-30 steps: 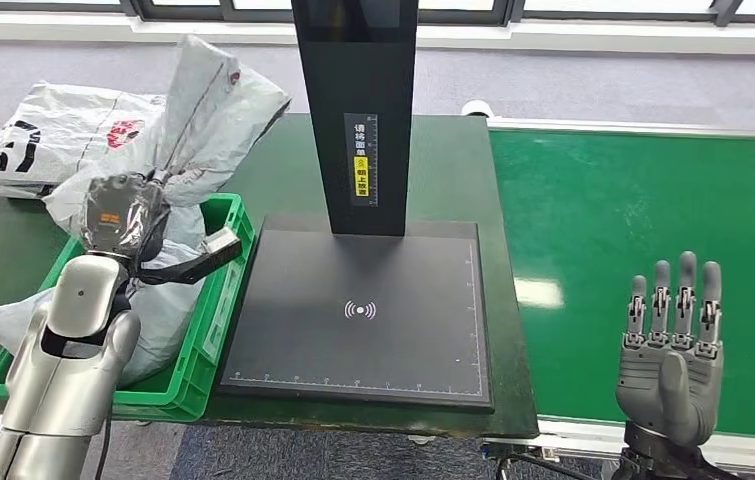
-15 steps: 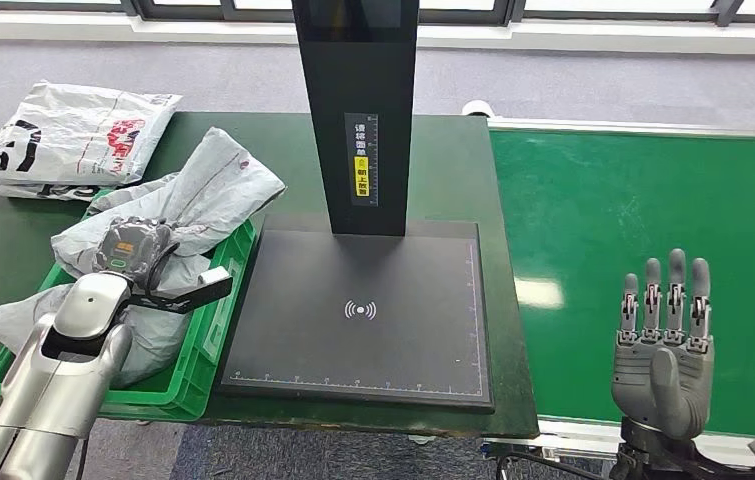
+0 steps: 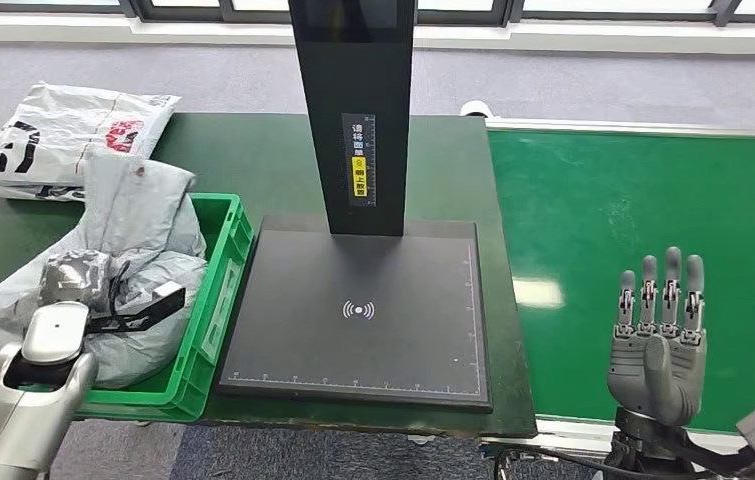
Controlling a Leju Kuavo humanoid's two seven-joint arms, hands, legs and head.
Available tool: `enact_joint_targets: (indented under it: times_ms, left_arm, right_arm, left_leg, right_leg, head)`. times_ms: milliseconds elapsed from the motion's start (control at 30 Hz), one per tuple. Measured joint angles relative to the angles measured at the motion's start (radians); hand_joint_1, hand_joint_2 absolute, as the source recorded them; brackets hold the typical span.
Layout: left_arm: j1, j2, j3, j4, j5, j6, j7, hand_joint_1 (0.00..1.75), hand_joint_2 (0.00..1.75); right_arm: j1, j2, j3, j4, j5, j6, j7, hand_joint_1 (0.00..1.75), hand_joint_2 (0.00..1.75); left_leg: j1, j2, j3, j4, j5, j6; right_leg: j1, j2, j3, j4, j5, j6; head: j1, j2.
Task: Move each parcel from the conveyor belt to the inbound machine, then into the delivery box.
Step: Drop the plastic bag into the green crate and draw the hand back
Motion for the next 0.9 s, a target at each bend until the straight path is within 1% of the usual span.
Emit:
enact_joint_targets:
  times_ms: [100, 267, 333, 433, 467, 567, 600, 633, 767, 900]
  left_arm:
    - [0.029, 0.014, 0.023, -0.028, 0.000, -0.016, 0.008, 1.75, 1.75]
    - [0.048, 0.026, 0.037, -0.048, 0.000, -0.024, 0.013, 1.75, 1.75]
    - [0.053, 0.029, 0.040, -0.053, 0.000, -0.028, 0.027, 1.75, 1.75]
    - [0.074, 0.035, 0.048, -0.071, 0.000, -0.043, 0.072, 1.75, 1.75]
    - [0.084, 0.035, 0.052, -0.081, 0.000, -0.050, 0.088, 1.46, 1.75]
    - [0.109, 0.036, 0.062, -0.111, 0.000, -0.059, 0.112, 0.15, 1.75]
    - [0.113, 0.036, 0.065, -0.118, 0.000, -0.057, 0.110, 0.00, 1.75]
    - [0.114, 0.036, 0.066, -0.121, 0.000, -0.052, 0.105, 0.00, 1.75]
    - [0.094, 0.034, 0.062, -0.118, 0.000, -0.002, 0.054, 0.00, 0.00]
    - [0.035, 0.026, 0.043, -0.098, 0.000, 0.088, 0.007, 0.00, 0.00]
  right_arm:
    - [-0.008, 0.000, 0.001, 0.007, 0.000, -0.006, 0.001, 0.00, 1.75]
    - [-0.012, 0.000, 0.002, 0.017, -0.001, -0.007, 0.001, 0.00, 1.75]
    - [-0.014, 0.000, 0.002, 0.019, -0.001, -0.008, 0.001, 0.00, 1.75]
    - [-0.014, 0.000, 0.006, 0.023, -0.002, -0.013, 0.002, 0.00, 1.75]
    - [-0.014, 0.000, 0.006, 0.024, -0.003, -0.016, 0.003, 0.00, 1.75]
    - [-0.013, 0.000, 0.008, 0.025, -0.005, -0.028, 0.001, 0.00, 1.75]
    - [-0.012, 0.000, 0.008, 0.025, -0.006, -0.033, -0.001, 0.00, 1.75]
    - [-0.011, 0.000, 0.008, 0.025, -0.008, -0.039, -0.004, 0.00, 1.75]
    - [-0.001, -0.001, 0.010, 0.025, -0.016, -0.057, -0.013, 0.00, 1.75]
    - [0.011, -0.001, 0.011, 0.025, -0.020, -0.066, -0.022, 0.00, 1.75]
  left_leg:
    - [0.001, -0.001, 0.000, 0.000, 0.000, 0.000]
    - [0.001, -0.001, 0.000, 0.000, 0.000, 0.000]
    - [0.001, -0.001, -0.001, 0.000, 0.000, -0.001]
    - [0.001, 0.000, 0.000, 0.000, 0.000, -0.001]
    - [0.001, 0.000, 0.000, 0.000, 0.000, -0.001]
    - [0.001, 0.000, 0.000, 0.000, -0.001, -0.001]
    - [0.001, -0.001, 0.000, 0.000, -0.001, -0.001]
    - [0.001, -0.001, 0.000, 0.000, -0.001, -0.001]
    - [0.001, -0.001, 0.000, 0.000, 0.000, -0.001]
    - [0.001, -0.003, 0.000, 0.000, 0.000, -0.001]
  right_leg:
    - [0.001, -0.001, 0.000, 0.000, 0.000, 0.000]
    - [0.002, -0.001, 0.000, 0.000, 0.000, 0.000]
    - [0.002, -0.001, 0.000, 0.000, 0.000, 0.000]
    - [0.002, 0.000, 0.000, 0.000, 0.000, 0.000]
    - [0.002, 0.000, 0.000, 0.000, 0.000, 0.000]
    - [0.002, 0.000, 0.000, 0.000, 0.000, -0.001]
    - [0.002, -0.001, 0.000, 0.000, 0.000, -0.001]
    - [0.002, -0.001, -0.001, 0.000, 0.000, -0.001]
    - [0.002, -0.001, -0.001, 0.000, -0.001, -0.001]
    - [0.002, -0.003, 0.000, 0.000, 0.000, -0.001]
  head:
    - [0.000, 0.000]
    - [0.000, 0.000]
    - [0.000, 0.000]
    - [0.000, 0.000]
    - [0.000, 0.000]
    - [0.000, 0.000]
    - [0.000, 0.000]
    - [0.000, 0.000]
    - [0.000, 0.000]
    - [0.000, 0.000]
